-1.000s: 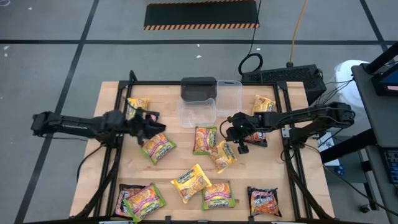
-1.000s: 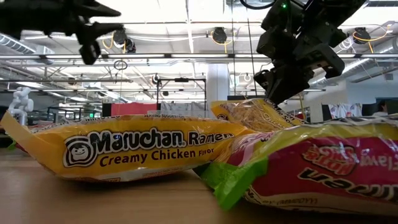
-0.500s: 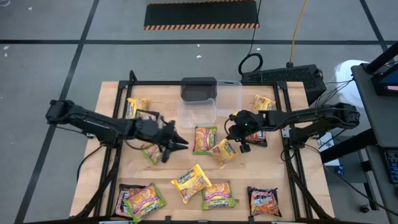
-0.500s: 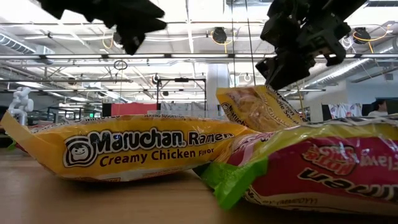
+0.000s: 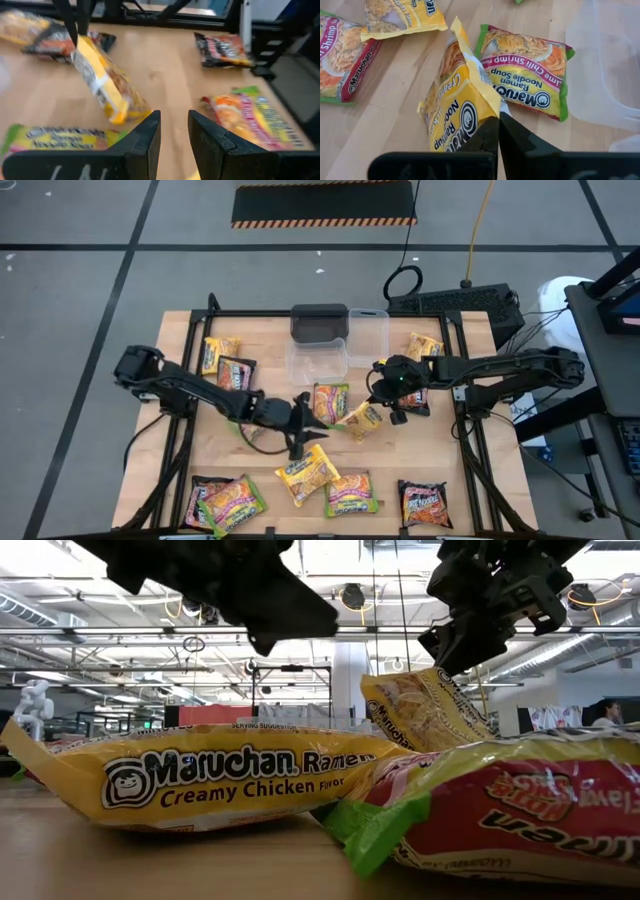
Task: Sort Maruchan noodles
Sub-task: Put the yellow noodle pack into the left transparent bin
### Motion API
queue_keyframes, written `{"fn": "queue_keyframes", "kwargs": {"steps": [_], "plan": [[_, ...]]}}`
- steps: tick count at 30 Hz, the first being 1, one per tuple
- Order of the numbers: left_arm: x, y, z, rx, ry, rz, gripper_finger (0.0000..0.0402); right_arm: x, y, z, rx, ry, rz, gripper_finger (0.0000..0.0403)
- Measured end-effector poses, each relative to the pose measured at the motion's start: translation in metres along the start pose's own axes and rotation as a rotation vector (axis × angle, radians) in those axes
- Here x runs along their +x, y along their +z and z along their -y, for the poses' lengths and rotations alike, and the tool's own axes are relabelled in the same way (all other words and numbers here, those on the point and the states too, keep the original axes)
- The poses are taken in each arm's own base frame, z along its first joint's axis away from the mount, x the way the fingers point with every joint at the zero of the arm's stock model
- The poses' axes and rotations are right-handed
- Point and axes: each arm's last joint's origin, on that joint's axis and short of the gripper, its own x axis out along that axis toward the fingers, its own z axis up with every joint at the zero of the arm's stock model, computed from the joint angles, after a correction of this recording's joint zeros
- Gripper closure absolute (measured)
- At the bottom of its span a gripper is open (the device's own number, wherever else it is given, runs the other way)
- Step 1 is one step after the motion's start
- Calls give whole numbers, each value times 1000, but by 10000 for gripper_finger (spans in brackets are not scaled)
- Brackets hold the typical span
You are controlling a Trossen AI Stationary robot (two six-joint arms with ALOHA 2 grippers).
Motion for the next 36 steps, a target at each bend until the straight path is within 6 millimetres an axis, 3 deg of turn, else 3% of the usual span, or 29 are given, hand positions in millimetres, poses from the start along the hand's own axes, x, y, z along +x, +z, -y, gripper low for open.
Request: {"fn": "queue_keyframes", "kwargs": {"steps": [14, 30, 36], "plan": [[38, -16, 5, 136, 235, -59, 298, 0, 0, 0, -7, 0, 1, 403], [39, -15, 3, 141, 263, -47, 298, 0, 0, 0, -10, 2, -4, 403], [39, -16, -6, 137, 286, -72, 298, 0, 0, 0, -25, 2, -4, 403]]}}
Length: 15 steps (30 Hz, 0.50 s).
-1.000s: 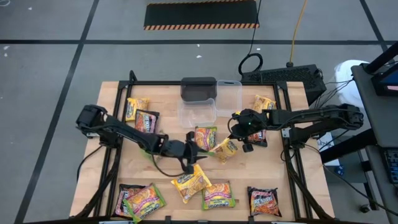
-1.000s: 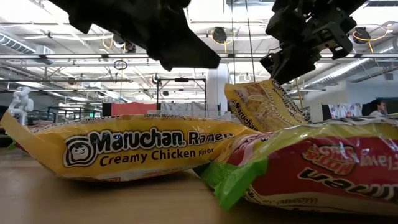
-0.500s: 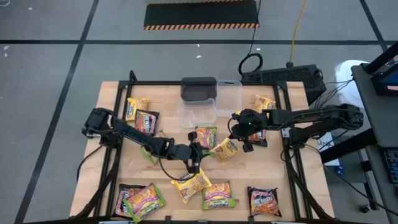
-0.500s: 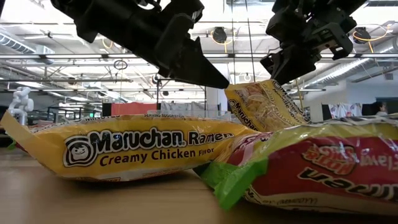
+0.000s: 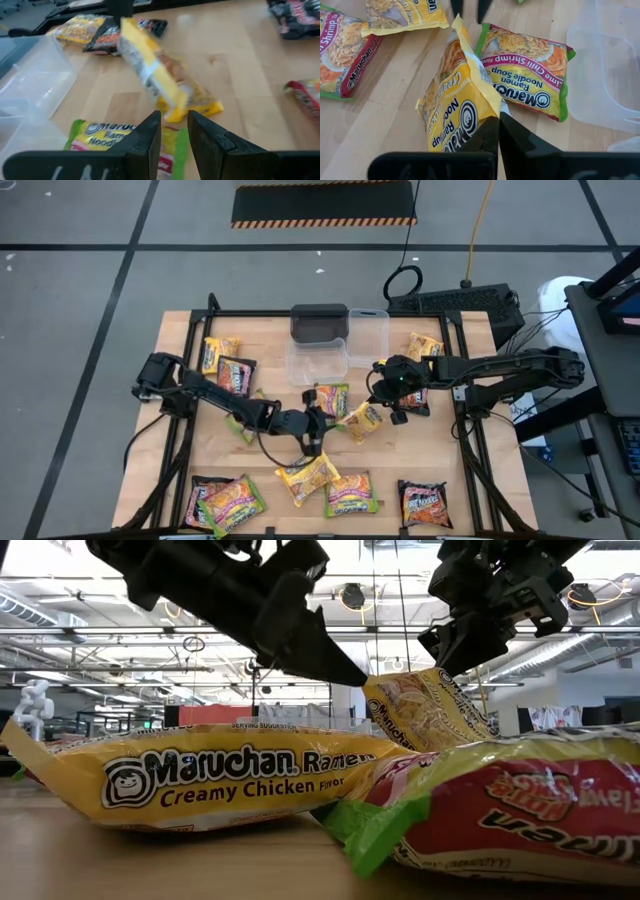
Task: Sort Maruchan noodles
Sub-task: Put the yellow noodle pack into the left transparent bin
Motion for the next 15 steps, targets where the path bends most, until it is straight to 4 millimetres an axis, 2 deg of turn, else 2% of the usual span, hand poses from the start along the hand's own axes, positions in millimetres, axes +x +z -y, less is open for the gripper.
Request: {"fn": "queue_keyframes", "kwargs": {"steps": [7, 15], "plan": [[4, 0, -10, -29, 8, -2, 298, 0, 0, 0, 0, 0, 0, 403], [3, 0, -7, -64, -45, -3, 298, 0, 0, 0, 0, 0, 0, 403]]}}
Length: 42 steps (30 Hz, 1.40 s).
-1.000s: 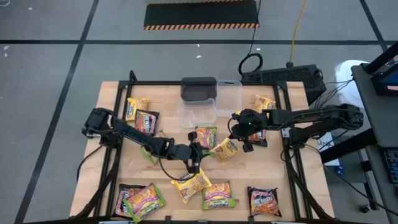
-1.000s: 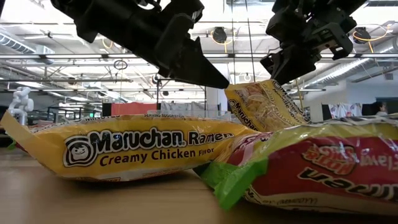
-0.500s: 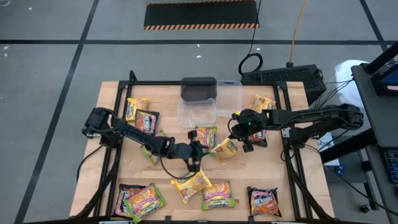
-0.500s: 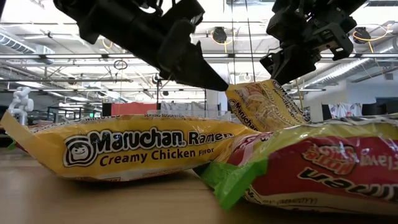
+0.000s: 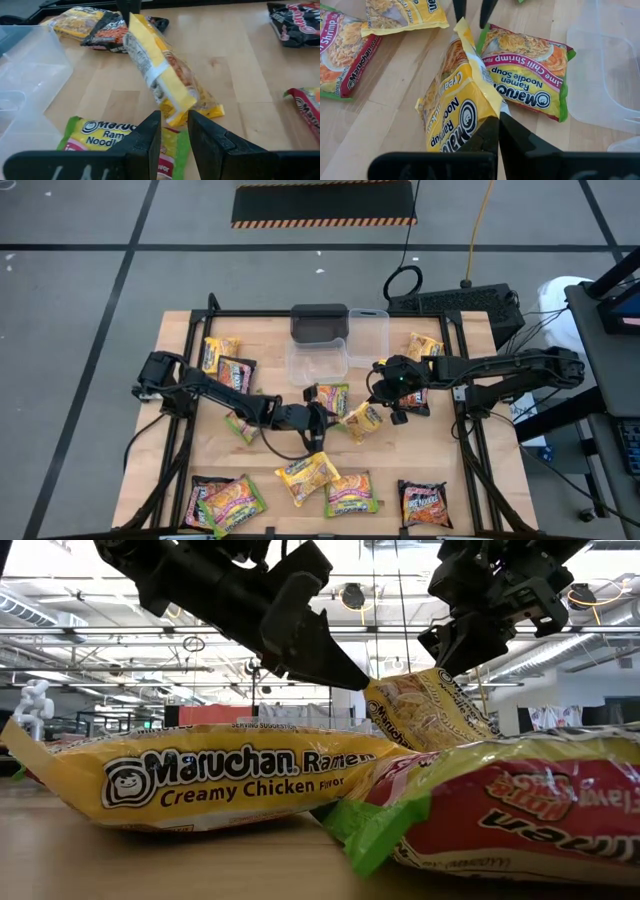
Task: Sort Maruchan noodles
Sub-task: Put the yellow noodle pack into the left transparent bin
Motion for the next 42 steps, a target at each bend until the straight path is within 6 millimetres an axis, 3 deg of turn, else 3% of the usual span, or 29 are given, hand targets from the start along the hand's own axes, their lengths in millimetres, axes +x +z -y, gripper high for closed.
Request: {"fn": "queue_keyframes", "kwargs": {"steps": [42], "plan": [[3, 2, -7, -53, -67, 7, 298, 0, 2, 1, -15, -6, 17, 403]]}}
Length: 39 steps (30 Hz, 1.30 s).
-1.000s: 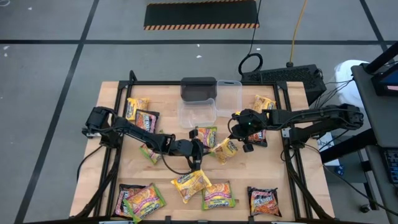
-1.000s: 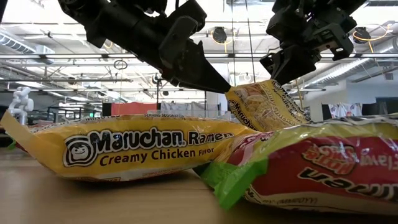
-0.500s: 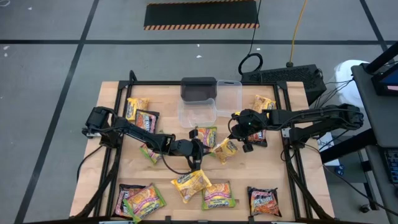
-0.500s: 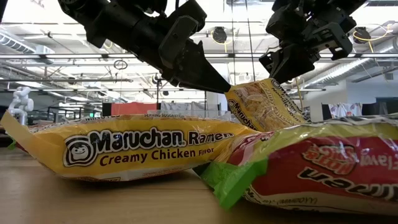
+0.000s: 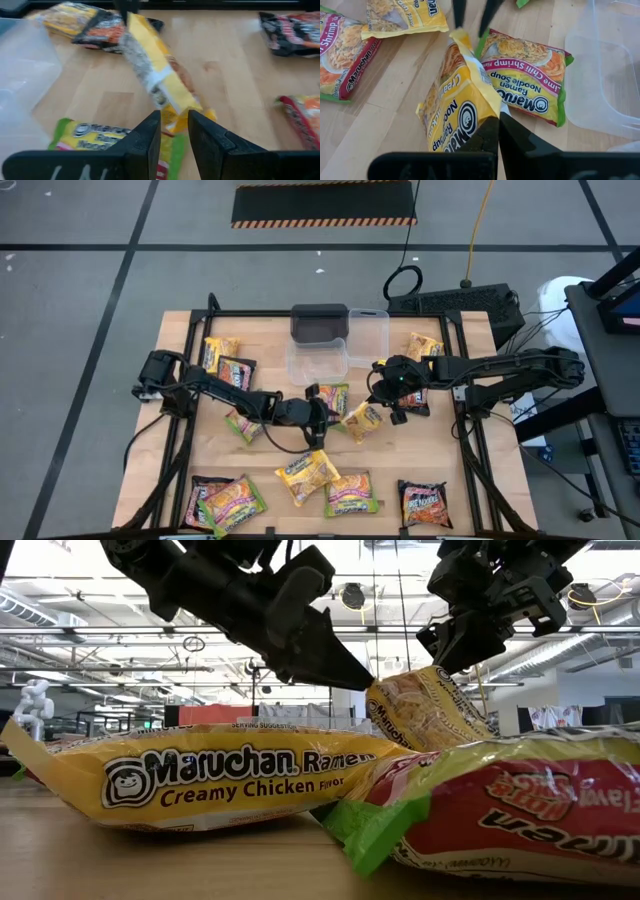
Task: Sort Maruchan noodles
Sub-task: Put the yellow noodle pack into the left transparent bin
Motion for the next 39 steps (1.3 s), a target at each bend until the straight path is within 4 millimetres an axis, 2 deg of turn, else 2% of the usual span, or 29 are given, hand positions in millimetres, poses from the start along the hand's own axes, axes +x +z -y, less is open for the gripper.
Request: {"fn": "queue_keyframes", "kwargs": {"steps": [5, 15, 25, 39], "plan": [[-1, -1, 6, 11, -17, 0, 298, 0, 0, 0, 0, 0, 0, 403], [0, -2, 4, 18, -13, -5, 298, 0, 0, 0, -15, -1, 1, 403], [25, -26, 6, 5, -16, 1, 298, 0, 0, 0, -15, -1, 1, 403], [21, -16, 6, -23, -11, 55, 298, 0, 0, 0, -14, 0, -2, 403]]}}
